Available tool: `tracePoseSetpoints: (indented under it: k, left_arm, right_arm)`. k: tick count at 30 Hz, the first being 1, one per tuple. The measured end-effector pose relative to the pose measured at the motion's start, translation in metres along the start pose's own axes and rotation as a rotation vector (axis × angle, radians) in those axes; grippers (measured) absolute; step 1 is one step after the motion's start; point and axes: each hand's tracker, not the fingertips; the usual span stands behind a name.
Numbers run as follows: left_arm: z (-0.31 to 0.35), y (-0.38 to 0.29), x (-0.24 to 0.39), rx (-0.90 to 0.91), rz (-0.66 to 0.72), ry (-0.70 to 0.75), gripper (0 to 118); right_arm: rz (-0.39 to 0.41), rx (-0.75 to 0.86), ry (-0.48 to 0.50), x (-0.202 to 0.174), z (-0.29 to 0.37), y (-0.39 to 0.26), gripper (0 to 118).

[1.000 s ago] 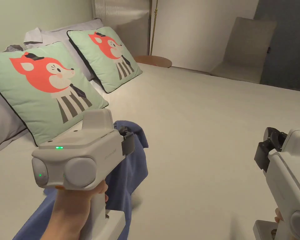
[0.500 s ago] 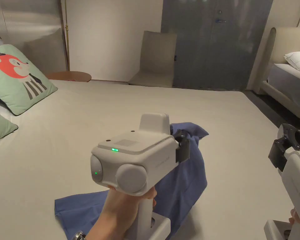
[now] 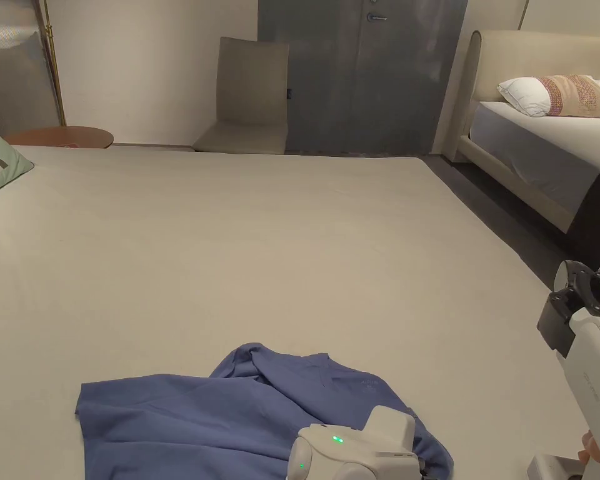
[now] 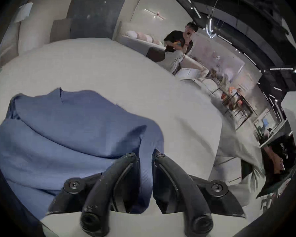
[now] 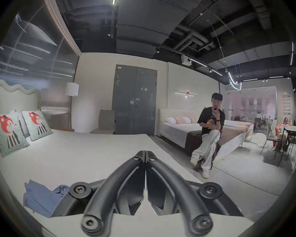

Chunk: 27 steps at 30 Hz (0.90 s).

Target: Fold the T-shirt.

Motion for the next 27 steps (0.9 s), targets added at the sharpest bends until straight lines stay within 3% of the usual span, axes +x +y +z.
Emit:
tracePoseSetpoints:
  k: [3,6,7,10,16,18,21,22,23,24,27]
  left_arm:
    - [0.002,0.0,-0.005,-0.005,0.013,-0.001,12]
    - [0.03,0.005,-0.012,0.082,0.04,0.031,93]
    - [0.046,0.009,-0.016,0.136,0.048,0.044,110]
    - [0.125,0.019,-0.037,0.376,0.036,0.152,107]
    - [0.286,0.005,-0.087,0.748,0.081,0.62,103]
    - [0.325,-0.007,-0.096,0.809,0.099,0.722,81]
    - [0.36,-0.021,-0.103,0.839,0.132,0.856,62]
    - [0.367,-0.024,-0.105,0.845,0.138,0.887,30]
    - [0.372,-0.027,-0.106,0.852,0.147,0.907,9]
    - [0.376,-0.03,-0.108,0.854,0.159,0.911,1]
    - [0.377,-0.033,-0.11,0.827,0.164,0.897,0]
  right_arm:
    - [-0.004,-0.005,0.011,-0.005,0.0,-0.001,0]
    - [-0.006,-0.003,0.026,-0.009,0.001,-0.001,0]
    - [-0.007,-0.001,0.031,-0.011,0.001,-0.001,0]
    - [-0.016,0.003,0.053,-0.016,0.0,-0.001,0]
    - [-0.041,0.013,0.102,-0.034,-0.001,-0.004,0]
    - [-0.044,0.016,0.115,-0.041,-0.001,-0.004,0]
    - [-0.048,0.018,0.14,-0.048,0.0,-0.004,0]
    - [-0.046,0.019,0.145,-0.051,0.0,-0.004,0]
    - [-0.045,0.019,0.15,-0.053,0.0,-0.004,0]
    - [-0.045,0.018,0.155,-0.055,0.001,-0.005,0]
    - [-0.047,0.012,0.163,-0.059,0.0,-0.007,0]
